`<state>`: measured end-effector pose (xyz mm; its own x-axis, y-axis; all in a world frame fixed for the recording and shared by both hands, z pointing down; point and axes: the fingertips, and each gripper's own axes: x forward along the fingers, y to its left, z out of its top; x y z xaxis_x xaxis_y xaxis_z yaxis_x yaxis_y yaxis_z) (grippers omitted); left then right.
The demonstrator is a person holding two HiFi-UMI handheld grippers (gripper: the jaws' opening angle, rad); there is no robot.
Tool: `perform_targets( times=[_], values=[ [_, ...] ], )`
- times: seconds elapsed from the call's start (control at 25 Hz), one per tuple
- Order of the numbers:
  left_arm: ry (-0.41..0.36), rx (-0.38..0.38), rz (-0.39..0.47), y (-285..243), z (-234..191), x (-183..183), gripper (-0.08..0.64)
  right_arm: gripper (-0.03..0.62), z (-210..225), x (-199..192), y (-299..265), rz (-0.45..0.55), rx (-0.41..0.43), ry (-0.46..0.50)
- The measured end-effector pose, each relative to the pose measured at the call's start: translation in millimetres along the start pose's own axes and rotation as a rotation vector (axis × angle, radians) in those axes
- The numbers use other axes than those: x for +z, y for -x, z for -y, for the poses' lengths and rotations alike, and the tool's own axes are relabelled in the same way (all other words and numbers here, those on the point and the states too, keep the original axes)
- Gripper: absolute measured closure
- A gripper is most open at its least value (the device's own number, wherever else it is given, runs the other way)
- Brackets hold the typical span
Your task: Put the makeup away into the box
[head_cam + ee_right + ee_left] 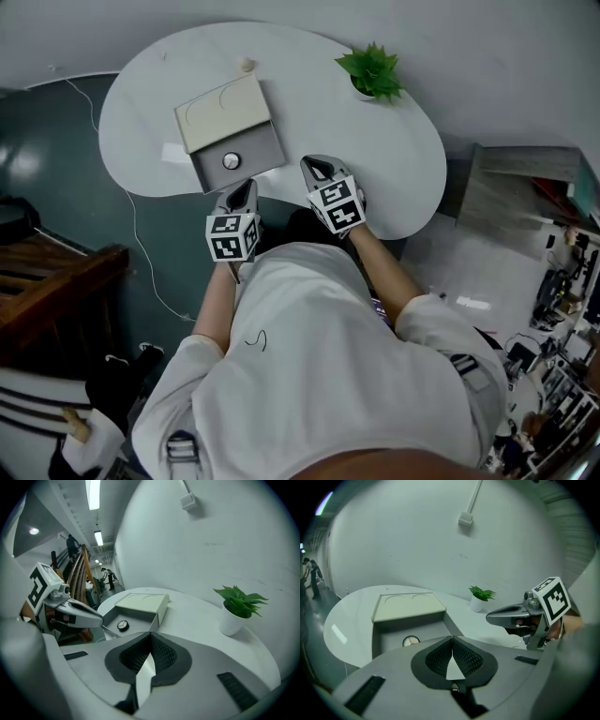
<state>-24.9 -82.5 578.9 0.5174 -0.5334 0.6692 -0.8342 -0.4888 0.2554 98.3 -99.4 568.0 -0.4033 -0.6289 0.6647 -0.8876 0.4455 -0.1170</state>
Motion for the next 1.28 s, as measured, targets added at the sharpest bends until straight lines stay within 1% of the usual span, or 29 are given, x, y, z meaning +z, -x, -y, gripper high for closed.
perform_targets(
  times=[0.16, 0.28, 0.36, 0.52, 0.56, 0.68, 0.76, 0.88, 1.0, 1.16, 1.28],
  values=[
    [-0.047, -0.081, 0.018, 9.9, -2.0, 1.9, 0.54, 0.595, -9.2, 5.5, 11.1, 0.064, -0.106, -0.059],
    [-0.063, -0.124, 0.067, 32.8, -12.8, 9.7, 0.54, 0.595, -34.0, 7.0, 19.5, 0.102, -0.179, -0.117],
    [-0.071, -0.149, 0.103, 44.5, -19.2, 17.7, 0.54, 0.595, -47.4, 11.6, 23.3, 0.129, -0.227, -0.133],
    [-0.148, -0.219, 0.167, 67.3, -17.0, 39.6, 0.54, 0.595, -61.9, 40.5, 49.7, 0.239, -0.318, -0.19],
    [-0.168, -0.232, 0.192, 73.7, -14.0, 48.1, 0.54, 0.595, -63.6, 50.0, 59.8, 0.267, -0.341, -0.19],
    [-0.198, -0.255, 0.294, 95.4, -1.8, 80.5, 0.54, 0.595, -66.3, 77.2, 92.1, 0.332, -0.399, -0.15],
    [-0.206, -0.259, 0.372, 110.1, 5.1, 107.9, 0.54, 0.595, -67.0, 98.8, 111.3, 0.372, -0.417, -0.126],
    [-0.223, -0.266, 0.478, 133.9, 16.6, 151.3, 0.54, 0.594, -69.8, 141.0, 142.0, 0.454, -0.437, -0.068],
    [-0.269, -0.281, 0.58, 157.8, 32.6, 191.9, 0.54, 0.595, -67.8, 180.0, 173.0, 0.542, -0.49, -0.003],
    [-0.318, -0.287, 0.683, 179.8, 51.6, 228.0, 0.54, 0.595, -60.3, 201.6, 202.8, 0.6, -0.545, 0.039],
    [-0.352, -0.292, 0.719, 187.3, 62.8, 241.0, 0.54, 0.595, -55.8, 206.4, 213.4, 0.622, -0.548, 0.041]
  ],
)
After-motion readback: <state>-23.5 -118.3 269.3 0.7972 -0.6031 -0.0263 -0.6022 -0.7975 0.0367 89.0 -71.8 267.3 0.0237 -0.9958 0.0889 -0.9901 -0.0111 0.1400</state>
